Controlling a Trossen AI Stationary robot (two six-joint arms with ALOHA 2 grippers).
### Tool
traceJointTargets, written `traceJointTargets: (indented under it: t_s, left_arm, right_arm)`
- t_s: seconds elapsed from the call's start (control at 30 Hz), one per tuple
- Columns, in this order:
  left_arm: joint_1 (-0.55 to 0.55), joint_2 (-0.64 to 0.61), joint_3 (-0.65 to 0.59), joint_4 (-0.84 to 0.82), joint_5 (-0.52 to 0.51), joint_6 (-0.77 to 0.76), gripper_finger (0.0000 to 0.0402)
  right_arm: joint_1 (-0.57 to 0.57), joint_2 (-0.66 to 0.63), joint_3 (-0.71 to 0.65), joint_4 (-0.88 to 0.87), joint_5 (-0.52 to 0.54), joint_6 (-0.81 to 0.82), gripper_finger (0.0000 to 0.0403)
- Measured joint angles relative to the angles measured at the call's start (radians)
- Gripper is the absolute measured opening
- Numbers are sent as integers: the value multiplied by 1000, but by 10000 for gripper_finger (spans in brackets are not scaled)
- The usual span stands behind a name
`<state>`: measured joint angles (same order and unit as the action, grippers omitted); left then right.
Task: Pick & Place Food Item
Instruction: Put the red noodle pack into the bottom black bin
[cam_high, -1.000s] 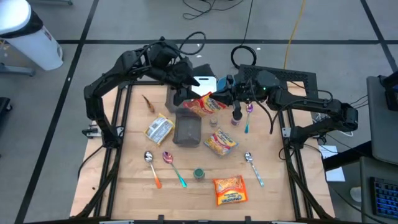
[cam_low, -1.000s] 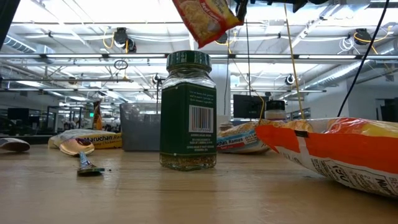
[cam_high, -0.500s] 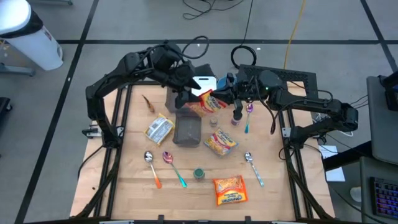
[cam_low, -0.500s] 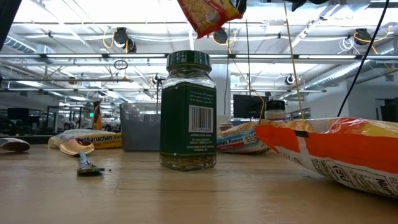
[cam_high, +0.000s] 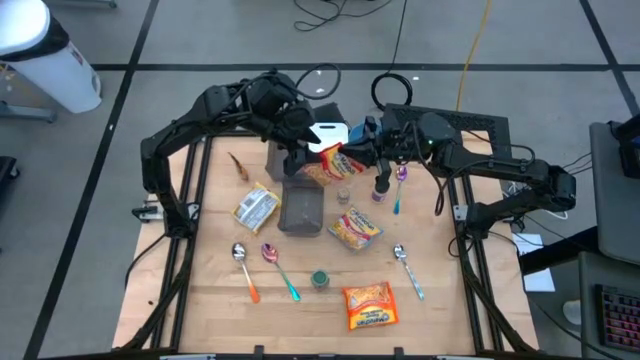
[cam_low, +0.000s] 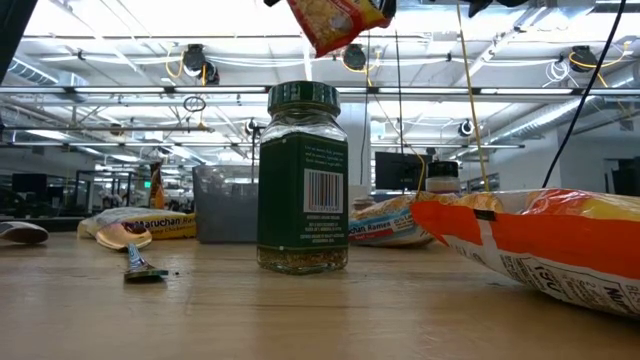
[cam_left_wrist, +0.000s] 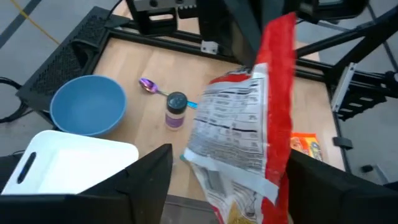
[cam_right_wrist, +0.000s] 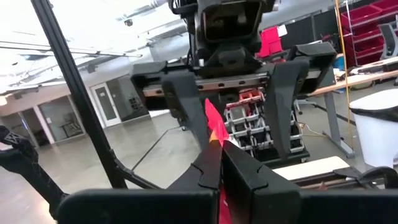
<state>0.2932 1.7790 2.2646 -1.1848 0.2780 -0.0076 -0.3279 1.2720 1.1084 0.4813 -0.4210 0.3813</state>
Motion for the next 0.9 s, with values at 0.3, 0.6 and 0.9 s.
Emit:
traceJointTargets:
  t_s: [0.3,0.6,0.9]
  left_arm:
    - [0,0,0,9,1,14,146]
    - [0,0,0,11,10,14,54]
    - [0,0,0,13,12,88,12]
  right_arm:
    - [2,0,0,1,0,0,0]
    - [2,0,0,0,0,8,0]
    - [2,0,0,0,0,19,0]
